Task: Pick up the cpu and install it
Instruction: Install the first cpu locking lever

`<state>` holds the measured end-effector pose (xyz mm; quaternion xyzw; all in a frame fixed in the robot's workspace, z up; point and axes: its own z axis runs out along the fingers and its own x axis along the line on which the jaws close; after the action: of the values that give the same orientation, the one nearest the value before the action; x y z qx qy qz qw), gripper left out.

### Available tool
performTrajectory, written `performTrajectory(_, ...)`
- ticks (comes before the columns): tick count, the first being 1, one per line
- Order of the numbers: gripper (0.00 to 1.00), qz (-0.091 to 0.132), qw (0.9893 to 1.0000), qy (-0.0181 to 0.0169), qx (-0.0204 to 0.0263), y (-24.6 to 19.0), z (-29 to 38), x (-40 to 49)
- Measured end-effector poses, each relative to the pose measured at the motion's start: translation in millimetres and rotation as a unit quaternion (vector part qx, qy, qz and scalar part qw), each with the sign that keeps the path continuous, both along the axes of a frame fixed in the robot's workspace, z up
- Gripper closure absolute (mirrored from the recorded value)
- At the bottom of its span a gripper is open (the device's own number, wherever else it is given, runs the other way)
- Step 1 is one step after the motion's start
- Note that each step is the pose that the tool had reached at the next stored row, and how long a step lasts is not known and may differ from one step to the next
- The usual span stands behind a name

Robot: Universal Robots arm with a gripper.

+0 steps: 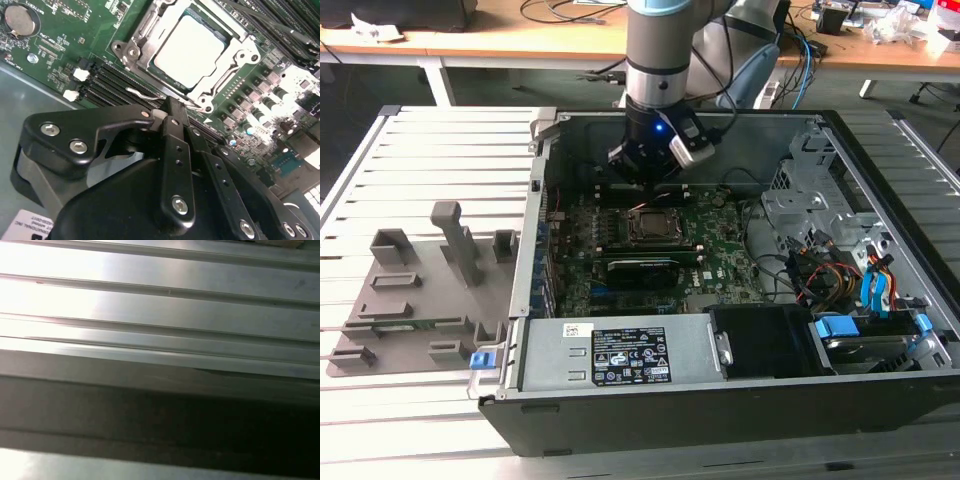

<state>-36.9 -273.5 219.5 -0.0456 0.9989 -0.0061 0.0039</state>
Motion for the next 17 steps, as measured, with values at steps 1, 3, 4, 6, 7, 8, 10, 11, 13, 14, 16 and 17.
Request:
performTrajectory(1, 0.89, 0.000, 1.0000, 0.0000, 0.0000, 0.0, -0.5, 1.3)
performTrajectory(3, 0.89, 0.000, 1.0000, 0.0000, 0.0000, 0.0, -2.3, 4.9)
performTrajectory(4, 0.89, 0.000, 1.0000, 0.0000, -0.0001, 0.0, -3.0, 6.0)
performTrajectory(6, 0.89, 0.000, 1.0000, 0.0002, -0.0003, 0.0, -5.3, 8.9)
performTrajectory(7, 0.89, 0.000, 1.0000, 0.0002, -0.0004, 0.0, -6.2, 10.0)
performTrajectory(8, 0.89, 0.000, 1.0000, 0.0002, -0.0005, 0.0, -6.9, 10.8)
performTrajectory(10, 0.89, 0.000, 1.0000, 0.0003, -0.0008, 0.0, -9.7, 14.1)
performTrajectory(11, 0.89, 0.000, 1.0000, 0.0002, -0.0018, 0.0, -11.6, 16.7)
performTrajectory(13, 0.89, 0.000, 1.0000, 0.0002, -0.0023, 0.0, -12.7, 18.5)
performTrajectory(14, 0.89, 0.000, 1.0000, 0.0003, -0.0033, 0.0, -13.0, 19.1)
performTrajectory(16, 0.89, 0.000, 1.0000, 0.0002, -0.0038, 0.0, -14.8, 20.5)
performTrajectory(17, 0.89, 0.000, 1.0000, 0.0003, -0.0040, -0.1, -15.5, 20.8)
